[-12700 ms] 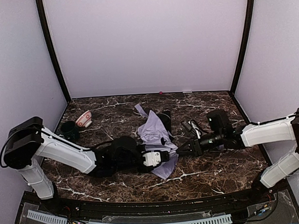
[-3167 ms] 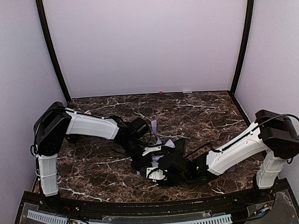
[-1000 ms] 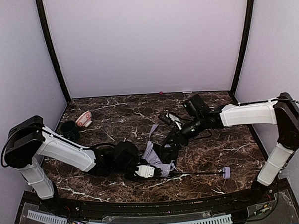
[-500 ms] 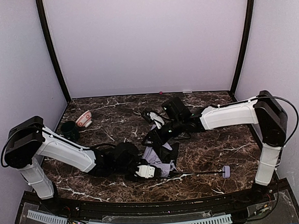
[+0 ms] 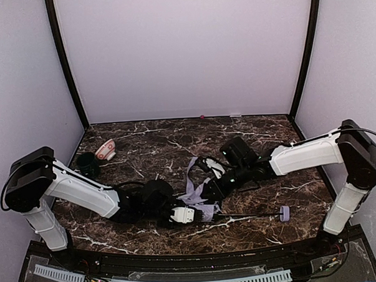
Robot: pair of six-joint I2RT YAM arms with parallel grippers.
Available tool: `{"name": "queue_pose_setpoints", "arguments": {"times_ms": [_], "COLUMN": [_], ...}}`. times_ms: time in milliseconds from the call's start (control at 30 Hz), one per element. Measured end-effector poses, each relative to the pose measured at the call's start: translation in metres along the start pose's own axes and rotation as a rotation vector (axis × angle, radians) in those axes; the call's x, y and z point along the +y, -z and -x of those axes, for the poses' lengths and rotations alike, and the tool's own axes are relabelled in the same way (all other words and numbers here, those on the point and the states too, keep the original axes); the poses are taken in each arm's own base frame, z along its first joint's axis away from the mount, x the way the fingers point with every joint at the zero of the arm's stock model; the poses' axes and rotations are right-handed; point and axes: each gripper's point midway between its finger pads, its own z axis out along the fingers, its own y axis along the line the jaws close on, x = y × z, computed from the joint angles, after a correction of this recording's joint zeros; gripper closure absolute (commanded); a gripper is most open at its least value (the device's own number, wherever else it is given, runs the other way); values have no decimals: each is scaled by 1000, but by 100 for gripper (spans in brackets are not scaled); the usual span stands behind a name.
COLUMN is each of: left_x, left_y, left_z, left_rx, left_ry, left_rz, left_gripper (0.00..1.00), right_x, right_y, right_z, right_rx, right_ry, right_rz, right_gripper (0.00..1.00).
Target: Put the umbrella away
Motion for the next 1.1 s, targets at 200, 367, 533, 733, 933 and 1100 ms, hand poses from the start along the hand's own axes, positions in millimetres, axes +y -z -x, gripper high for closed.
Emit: {"name": "queue_pose_setpoints", "arguments": {"times_ms": [200, 367, 533, 733, 933, 1100], "left_x": [-5, -10, -11, -11, -11, -19], "left_y": [5, 10, 11, 9, 3, 2], "left_z": [8, 15, 15, 6, 6, 7], "left_rx": [-50, -101, -103, -59, -22, -5], "left_ry": [19, 28, 58, 108, 128, 130], "left_rz": [-8, -30, -40, -34, -76, -157], "left_gripper": [69, 62, 41, 34, 68, 89], "right_x": [-19, -28, -32, -29, -27, -27], "right_y": [1, -5, -18, -22, -24, -22], "right_z": [-39, -49, -54, -57, -57, -54], "right_rx": [15, 6, 17, 19, 21, 28], "right_ry": [-66, -97, -108, -77, -30, -6], "right_rz": [-23, -10, 20, 56, 69, 66], "right_gripper": [100, 100, 100, 100, 100, 93]}}
